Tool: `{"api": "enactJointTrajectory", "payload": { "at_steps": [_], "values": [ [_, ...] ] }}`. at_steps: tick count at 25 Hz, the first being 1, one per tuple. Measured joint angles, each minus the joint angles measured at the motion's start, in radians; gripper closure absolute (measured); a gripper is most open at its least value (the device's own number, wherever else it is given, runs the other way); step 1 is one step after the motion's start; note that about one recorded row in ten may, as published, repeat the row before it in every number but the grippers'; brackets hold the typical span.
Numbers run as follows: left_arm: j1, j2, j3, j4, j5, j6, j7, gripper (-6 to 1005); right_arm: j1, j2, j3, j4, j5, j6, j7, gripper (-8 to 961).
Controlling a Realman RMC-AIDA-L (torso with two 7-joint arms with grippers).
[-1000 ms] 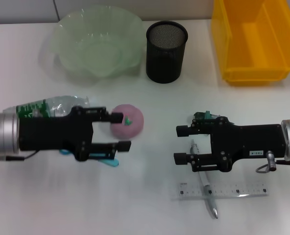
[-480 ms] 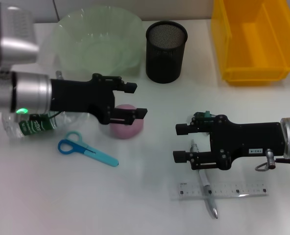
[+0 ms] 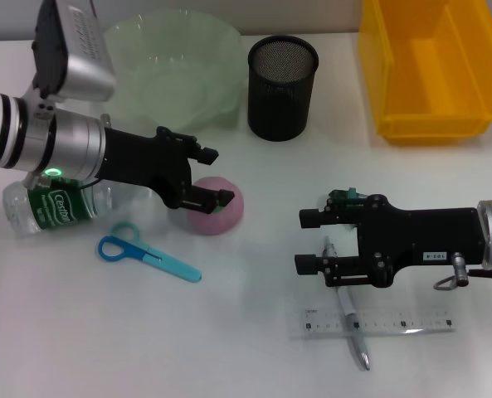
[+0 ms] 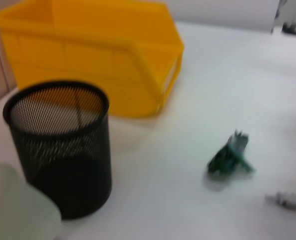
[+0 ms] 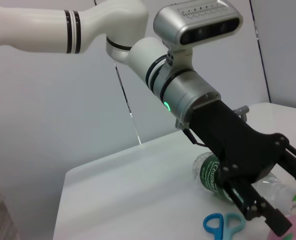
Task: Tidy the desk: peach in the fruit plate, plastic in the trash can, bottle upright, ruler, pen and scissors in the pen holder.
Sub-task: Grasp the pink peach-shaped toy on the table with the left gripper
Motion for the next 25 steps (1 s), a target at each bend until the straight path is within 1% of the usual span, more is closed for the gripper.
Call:
{"api": "enactJointTrajectory", "payload": {
  "at_steps": [1, 3, 4, 6, 7, 10, 22, 25],
  "values": [
    [-0.006, 0.000, 0.003, 0.001, 0.025, -0.018, -0.010, 275, -0.001, 0.000, 0.000, 0.000, 0.001, 0.000, 0.000, 253],
    [-0.006, 0.000, 0.003, 0.001, 0.025, -0.018, -0.010, 275, -0.003, 0.000, 0.001, 0.000, 0.002, 0.000, 0.000, 253],
    [-0.014, -0.002, 0.084, 0.002, 0.054, -0.100, -0.056, 276, -0.004, 0.000, 0.001, 0.000, 0.002, 0.000, 0.000, 253],
    [-0.016, -0.002, 0.125, 0.002, 0.054, -0.124, -0.075, 276, -0.004, 0.000, 0.001, 0.000, 0.002, 0.000, 0.000, 253],
    [-0.016, -0.002, 0.125, 0.002, 0.054, -0.124, -0.075, 276, -0.004, 0.000, 0.001, 0.000, 0.002, 0.000, 0.000, 254],
    [-0.026, -0.004, 0.178, 0.002, 0.054, -0.142, -0.099, 276, -0.004, 0.000, 0.002, 0.000, 0.002, 0.001, 0.000, 254],
    [-0.029, -0.004, 0.188, 0.016, 0.052, -0.149, -0.102, 277, -0.001, 0.002, 0.002, 0.000, 0.002, 0.010, 0.000, 254],
    [-0.029, -0.004, 0.188, 0.016, 0.054, -0.150, -0.108, 321, 0.001, 0.002, 0.002, 0.000, 0.002, 0.010, 0.000, 253]
  ]
}}
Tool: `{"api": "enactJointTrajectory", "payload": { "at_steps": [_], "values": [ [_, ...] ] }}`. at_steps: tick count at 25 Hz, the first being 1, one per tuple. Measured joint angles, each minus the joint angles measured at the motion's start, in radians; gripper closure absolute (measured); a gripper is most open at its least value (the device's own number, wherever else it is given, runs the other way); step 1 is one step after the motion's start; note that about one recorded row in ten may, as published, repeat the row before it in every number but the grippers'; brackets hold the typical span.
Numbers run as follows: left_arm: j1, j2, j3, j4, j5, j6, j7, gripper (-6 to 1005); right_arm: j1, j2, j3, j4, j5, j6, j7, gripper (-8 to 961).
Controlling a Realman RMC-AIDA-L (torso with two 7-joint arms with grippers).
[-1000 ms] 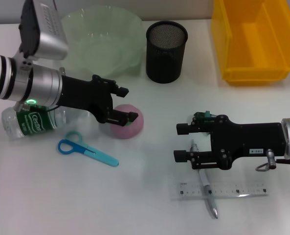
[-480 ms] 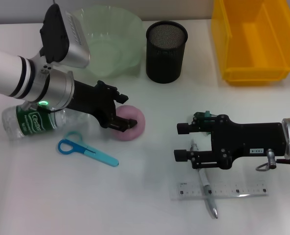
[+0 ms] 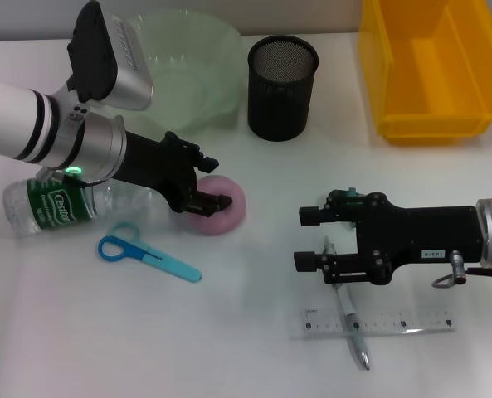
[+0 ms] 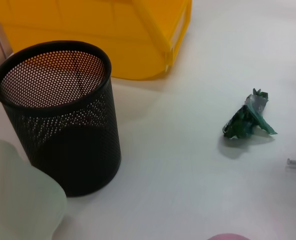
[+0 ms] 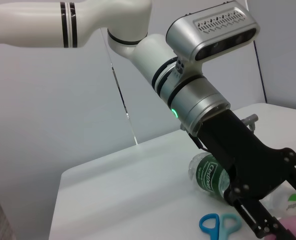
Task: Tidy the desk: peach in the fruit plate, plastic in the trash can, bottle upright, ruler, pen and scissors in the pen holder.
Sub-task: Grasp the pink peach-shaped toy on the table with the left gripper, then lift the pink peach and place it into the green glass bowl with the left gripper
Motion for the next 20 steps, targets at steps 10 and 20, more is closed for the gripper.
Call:
{"api": "enactJointTrajectory", "payload": {
  "at_steps": [10, 20],
  "values": [
    [-0.001, 0.002, 0.003, 0.000, 0.007, 0.007, -0.005, 477, -0.001, 0.000, 0.000, 0.000, 0.000, 0.001, 0.000, 254],
    [-0.007, 0.002, 0.003, 0.004, 0.007, 0.002, -0.027, 835, -0.003, 0.000, 0.000, 0.000, 0.000, 0.000, 0.000, 253]
  ]
}}
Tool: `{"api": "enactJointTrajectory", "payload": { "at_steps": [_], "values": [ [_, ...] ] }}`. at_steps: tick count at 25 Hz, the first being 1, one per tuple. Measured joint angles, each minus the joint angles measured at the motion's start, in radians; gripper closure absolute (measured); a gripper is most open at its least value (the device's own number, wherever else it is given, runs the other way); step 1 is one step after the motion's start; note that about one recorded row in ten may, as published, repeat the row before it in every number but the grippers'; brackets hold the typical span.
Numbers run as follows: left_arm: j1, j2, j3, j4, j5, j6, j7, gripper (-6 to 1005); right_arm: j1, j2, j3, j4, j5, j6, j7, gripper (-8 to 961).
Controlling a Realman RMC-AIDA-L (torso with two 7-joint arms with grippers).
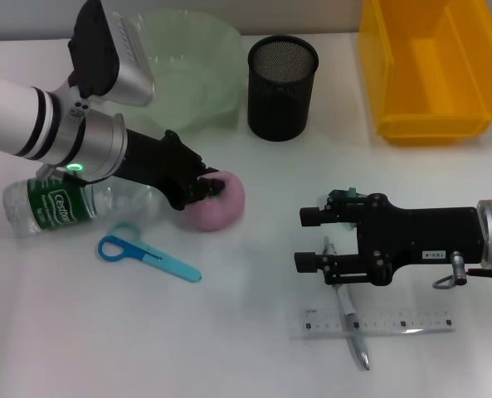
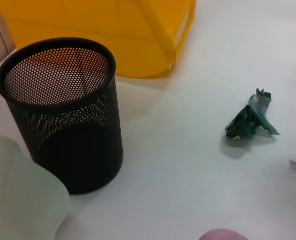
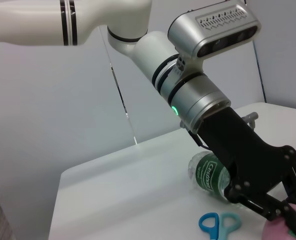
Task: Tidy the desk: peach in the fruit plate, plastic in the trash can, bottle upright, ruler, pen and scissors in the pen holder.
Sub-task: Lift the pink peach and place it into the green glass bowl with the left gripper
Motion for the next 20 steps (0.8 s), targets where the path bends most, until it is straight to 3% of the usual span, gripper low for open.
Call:
{"api": "enactJointTrajectory", "payload": {
  "at_steps": [20],
  "values": [
    [0.004, 0.000, -0.015, 0.017, -0.015, 0.052, -0.001, 946, -0.002, 0.000, 0.000, 0.002, 0.000, 0.001, -0.006, 253]
  ]
}}
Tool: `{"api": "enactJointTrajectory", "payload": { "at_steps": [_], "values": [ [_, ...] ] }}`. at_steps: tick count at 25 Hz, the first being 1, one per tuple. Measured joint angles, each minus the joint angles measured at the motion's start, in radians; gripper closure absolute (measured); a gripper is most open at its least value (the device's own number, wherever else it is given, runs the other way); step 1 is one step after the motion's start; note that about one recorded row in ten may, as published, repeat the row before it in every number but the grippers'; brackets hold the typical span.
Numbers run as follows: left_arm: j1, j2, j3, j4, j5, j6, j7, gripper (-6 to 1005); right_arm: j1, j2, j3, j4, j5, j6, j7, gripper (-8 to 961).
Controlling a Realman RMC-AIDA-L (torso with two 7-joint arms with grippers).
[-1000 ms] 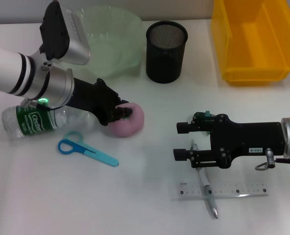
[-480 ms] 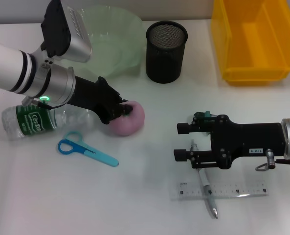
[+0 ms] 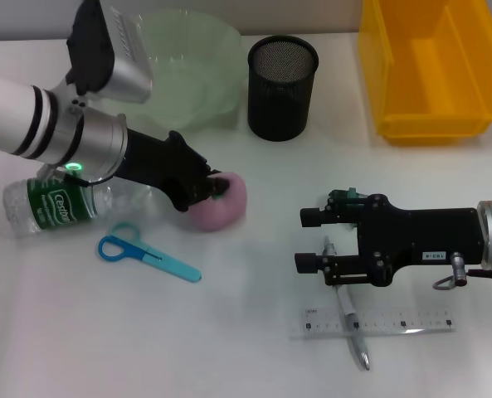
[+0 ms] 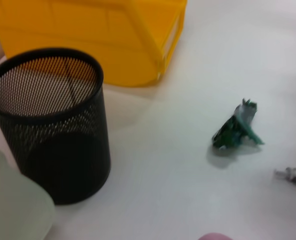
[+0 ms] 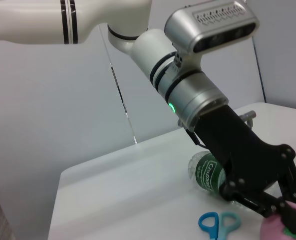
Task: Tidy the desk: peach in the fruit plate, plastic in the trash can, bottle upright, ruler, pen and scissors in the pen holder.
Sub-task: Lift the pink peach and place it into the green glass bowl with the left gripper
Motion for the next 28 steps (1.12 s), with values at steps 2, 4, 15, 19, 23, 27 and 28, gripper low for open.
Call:
{"api": "enactJointTrajectory", "payload": {
  "at_steps": [2, 4, 15, 19, 23, 27, 28],
  "values": [
    [0.006, 0.000, -0.015, 0.016, -0.025, 0.029, 0.000, 946, 0.000, 0.000, 0.000, 0.000, 0.000, 0.000, 0.000, 253],
    [0.011, 0.002, -0.029, 0.026, -0.054, 0.051, 0.001, 945, 0.000, 0.001, 0.000, 0.000, 0.000, 0.000, -0.001, 253],
    [0.088, 0.005, -0.125, 0.021, -0.334, 0.069, 0.049, 936, -0.004, 0.003, 0.000, 0.000, 0.000, 0.000, -0.005, 254],
    [0.119, 0.005, -0.129, -0.036, -0.487, 0.068, 0.092, 932, -0.004, 0.005, -0.002, 0.000, 0.000, 0.000, -0.006, 254],
    [0.132, 0.004, -0.151, -0.176, -0.672, 0.067, 0.220, 929, -0.005, 0.010, -0.003, -0.004, -0.003, 0.000, -0.009, 254],
    [0.135, -0.001, -0.160, -0.328, -0.838, 0.065, 0.385, 926, -0.002, 0.011, -0.003, -0.003, -0.004, 0.000, -0.019, 253],
    [0.136, -0.001, -0.161, -0.349, -0.865, 0.063, 0.413, 925, -0.002, 0.011, -0.003, -0.002, -0.004, 0.000, -0.019, 253]
  ]
}}
